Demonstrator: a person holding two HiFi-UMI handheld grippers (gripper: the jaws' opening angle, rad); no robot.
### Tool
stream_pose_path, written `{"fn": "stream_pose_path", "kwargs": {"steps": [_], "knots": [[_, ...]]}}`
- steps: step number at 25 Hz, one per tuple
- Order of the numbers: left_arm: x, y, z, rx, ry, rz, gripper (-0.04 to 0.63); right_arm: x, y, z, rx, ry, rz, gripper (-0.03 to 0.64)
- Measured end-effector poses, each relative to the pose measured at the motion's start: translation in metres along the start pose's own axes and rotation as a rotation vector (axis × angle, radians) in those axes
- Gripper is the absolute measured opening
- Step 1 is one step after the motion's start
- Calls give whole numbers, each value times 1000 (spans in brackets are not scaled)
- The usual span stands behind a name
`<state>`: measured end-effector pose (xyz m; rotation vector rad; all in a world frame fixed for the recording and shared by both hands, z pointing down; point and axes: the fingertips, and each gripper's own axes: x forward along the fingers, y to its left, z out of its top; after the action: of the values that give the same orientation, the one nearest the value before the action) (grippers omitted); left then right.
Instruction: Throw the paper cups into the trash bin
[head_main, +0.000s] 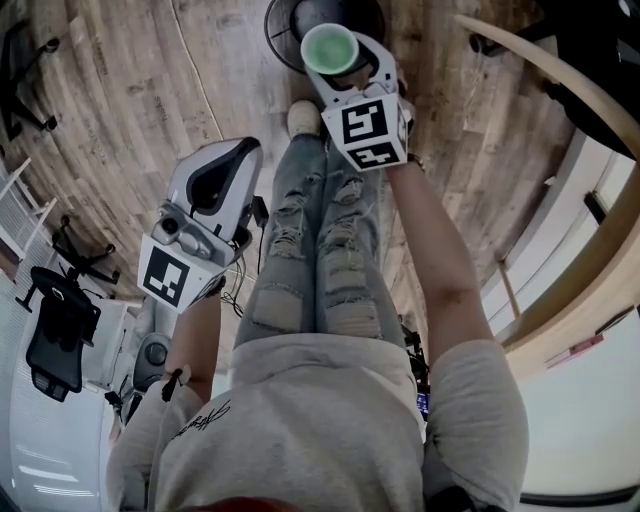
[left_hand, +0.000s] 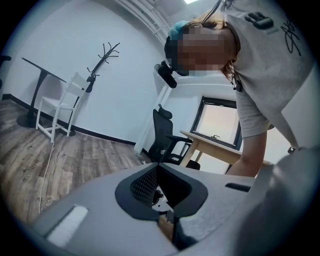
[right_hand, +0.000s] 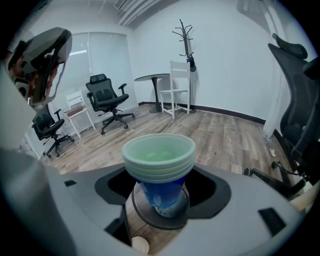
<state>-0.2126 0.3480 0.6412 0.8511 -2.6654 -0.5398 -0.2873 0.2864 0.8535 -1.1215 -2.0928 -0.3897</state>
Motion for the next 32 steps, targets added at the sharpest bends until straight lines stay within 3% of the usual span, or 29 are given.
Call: {"fn": "stream_pose_path", "kwargs": {"steps": [15, 32], "knots": [[10, 5, -32, -23, 25, -31, 3, 38, 1, -34, 1, 31, 7, 287], [18, -6, -43, -36, 41, -77, 3, 73, -5, -89, 27, 177, 17, 287]]}}
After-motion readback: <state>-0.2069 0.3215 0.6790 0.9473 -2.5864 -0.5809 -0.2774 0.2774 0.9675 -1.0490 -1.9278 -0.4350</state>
